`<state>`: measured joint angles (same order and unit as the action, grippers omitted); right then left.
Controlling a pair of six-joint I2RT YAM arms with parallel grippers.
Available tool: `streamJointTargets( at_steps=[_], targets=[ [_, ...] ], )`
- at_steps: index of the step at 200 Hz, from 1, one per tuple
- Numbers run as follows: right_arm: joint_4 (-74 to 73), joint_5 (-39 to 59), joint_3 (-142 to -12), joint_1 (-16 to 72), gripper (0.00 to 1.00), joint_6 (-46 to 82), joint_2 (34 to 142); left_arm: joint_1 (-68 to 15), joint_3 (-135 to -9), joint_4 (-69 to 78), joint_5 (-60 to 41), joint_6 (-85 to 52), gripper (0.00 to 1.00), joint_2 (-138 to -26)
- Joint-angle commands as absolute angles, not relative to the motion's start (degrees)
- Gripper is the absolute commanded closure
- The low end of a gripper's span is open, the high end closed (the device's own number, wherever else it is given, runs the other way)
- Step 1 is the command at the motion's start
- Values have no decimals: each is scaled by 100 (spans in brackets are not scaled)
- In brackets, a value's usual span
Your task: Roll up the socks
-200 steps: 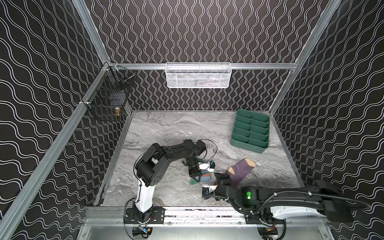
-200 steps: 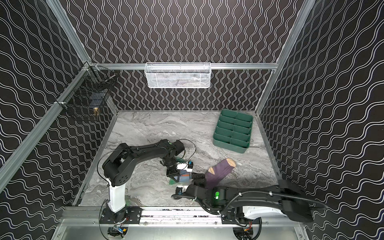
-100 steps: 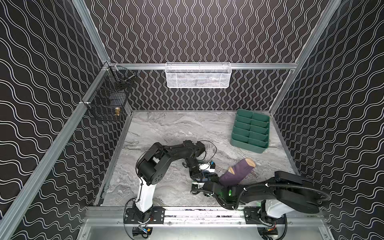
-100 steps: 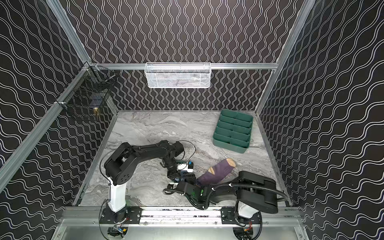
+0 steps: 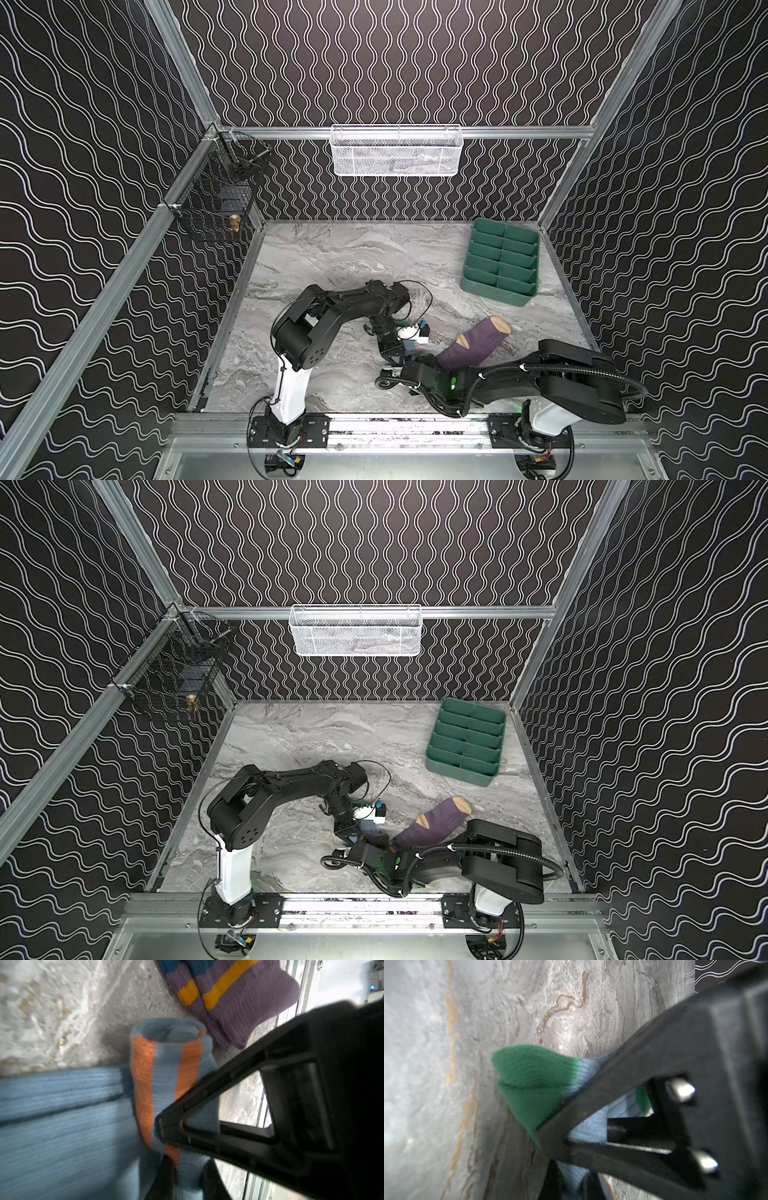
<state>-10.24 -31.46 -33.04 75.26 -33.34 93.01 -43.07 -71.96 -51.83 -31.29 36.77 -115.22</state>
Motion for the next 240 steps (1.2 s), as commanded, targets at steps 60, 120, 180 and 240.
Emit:
streamJointTargets(
  at_steps=[60, 120, 180, 240],
  targets=[
    [1720, -1205, -4077, 7475, 100, -2196, 9201, -4369, -6252, -3031, 42, 3561, 52, -10110],
    [2393, -562, -4658, 7074, 100, -2126, 9122, -4365, -5457, -2503, 1281, 3373, 40, -8288],
    [2905, 498, -5400, 6443, 100, -2205, 9801, -4259, -4658, -1496, 4332, 3210, 22, -5652],
    [3165, 1782, -5977, 5647, 100, -2669, 10291, -4254, -5444, -4145, -81, 3765, 26, -4017]
  ],
)
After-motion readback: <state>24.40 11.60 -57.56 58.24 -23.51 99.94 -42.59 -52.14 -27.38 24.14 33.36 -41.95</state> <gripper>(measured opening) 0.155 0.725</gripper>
